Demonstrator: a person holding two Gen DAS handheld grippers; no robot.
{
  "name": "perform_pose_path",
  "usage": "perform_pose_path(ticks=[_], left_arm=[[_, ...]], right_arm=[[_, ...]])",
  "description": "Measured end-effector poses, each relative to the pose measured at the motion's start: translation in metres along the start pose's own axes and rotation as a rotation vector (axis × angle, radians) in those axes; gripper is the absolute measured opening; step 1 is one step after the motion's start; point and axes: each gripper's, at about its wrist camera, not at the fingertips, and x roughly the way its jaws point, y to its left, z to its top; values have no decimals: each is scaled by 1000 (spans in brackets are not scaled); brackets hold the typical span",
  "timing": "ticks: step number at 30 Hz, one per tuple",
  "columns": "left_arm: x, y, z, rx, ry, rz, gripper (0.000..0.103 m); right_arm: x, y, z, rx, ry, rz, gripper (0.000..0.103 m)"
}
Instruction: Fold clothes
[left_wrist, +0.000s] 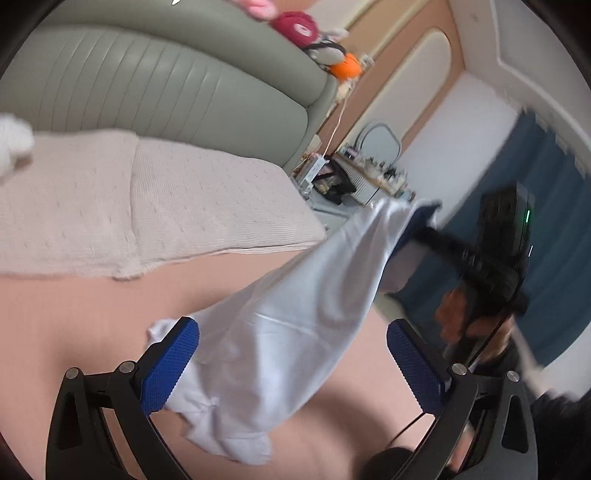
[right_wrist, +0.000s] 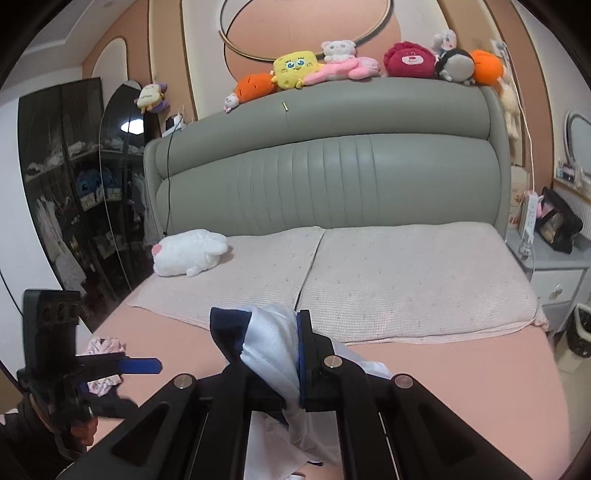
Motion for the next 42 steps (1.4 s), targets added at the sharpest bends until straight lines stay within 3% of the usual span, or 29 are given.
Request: perform_pose_path(ticks=[6,8,11,14,17,23,26,29,34,42], left_arm=[[26,-43,-18,227,50,205,103],[30,-54,-26,270,40,221,103],[28,-68,-40,296,-48,249,103],[20,-86,-57,347,-216,366,103],[22,-102,-73,374,-290,392,103],[51,-148,-110,640,-332,453,103],[69,-162,-124,732,-307,444,103],[89,-170,-128,782,-264,414,103],[114,-175,-127,827,-221,457,103],[104,-152,-104,751,-310,681,103]], right_arm=[[-6,18,13,-56,9,10,1],[-5,23,17,-69,25,6,1],[-6,27,23,-70,46,26,1],[-9,32,29,-98,53,28,1],[-11,34,35,-92,73,57,1],[-15,40,49,-93,129,95,1],[-20,49,54,-121,141,111,1],[-25,54,59,-137,141,119,1],[-36,55,62,-131,139,137,1],[-44,50,59,-136,145,124,1]])
